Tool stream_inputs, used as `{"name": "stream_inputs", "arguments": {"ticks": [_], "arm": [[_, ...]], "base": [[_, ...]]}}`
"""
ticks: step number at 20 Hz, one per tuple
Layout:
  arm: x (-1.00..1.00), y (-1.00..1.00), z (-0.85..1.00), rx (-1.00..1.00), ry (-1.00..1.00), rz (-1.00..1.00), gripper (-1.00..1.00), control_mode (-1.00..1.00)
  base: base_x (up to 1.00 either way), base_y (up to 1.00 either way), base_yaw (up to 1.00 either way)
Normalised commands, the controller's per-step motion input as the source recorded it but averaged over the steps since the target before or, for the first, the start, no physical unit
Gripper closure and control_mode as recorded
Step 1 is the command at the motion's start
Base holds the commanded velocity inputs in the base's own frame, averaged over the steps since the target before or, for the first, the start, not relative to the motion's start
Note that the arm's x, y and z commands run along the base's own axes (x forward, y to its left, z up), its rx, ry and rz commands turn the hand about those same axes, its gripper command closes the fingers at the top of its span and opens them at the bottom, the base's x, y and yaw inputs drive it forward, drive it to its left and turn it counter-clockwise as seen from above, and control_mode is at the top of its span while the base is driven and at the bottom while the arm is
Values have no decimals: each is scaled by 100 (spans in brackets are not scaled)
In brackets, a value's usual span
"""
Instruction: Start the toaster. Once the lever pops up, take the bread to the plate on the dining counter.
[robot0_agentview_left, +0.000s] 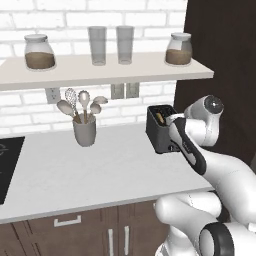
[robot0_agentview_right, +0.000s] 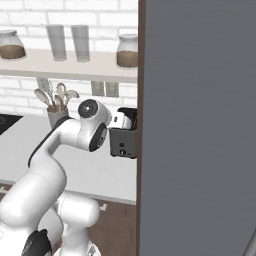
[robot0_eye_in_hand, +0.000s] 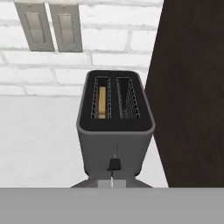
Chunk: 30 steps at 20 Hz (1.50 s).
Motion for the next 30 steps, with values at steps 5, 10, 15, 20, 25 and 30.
{"name": "stream_inputs", "arguments": {"ticks": [5, 10, 15, 20, 25, 30], "arm": [[15, 14, 2, 0, 0, 1, 100, -100], [20, 10, 14, 0, 3, 2, 100, -100], [19, 9, 4, 0, 2, 2, 100, -100], [15, 1, 0, 0, 6, 1, 100, -100], [20, 0, 0, 0, 14, 1, 100, -100], [25, 0, 0, 0, 11, 1, 100, -100]], "base": [[0, 0, 0], [0, 0, 0], [0, 0, 0], [0, 0, 0], [0, 0, 0], [0, 0, 0]]}}
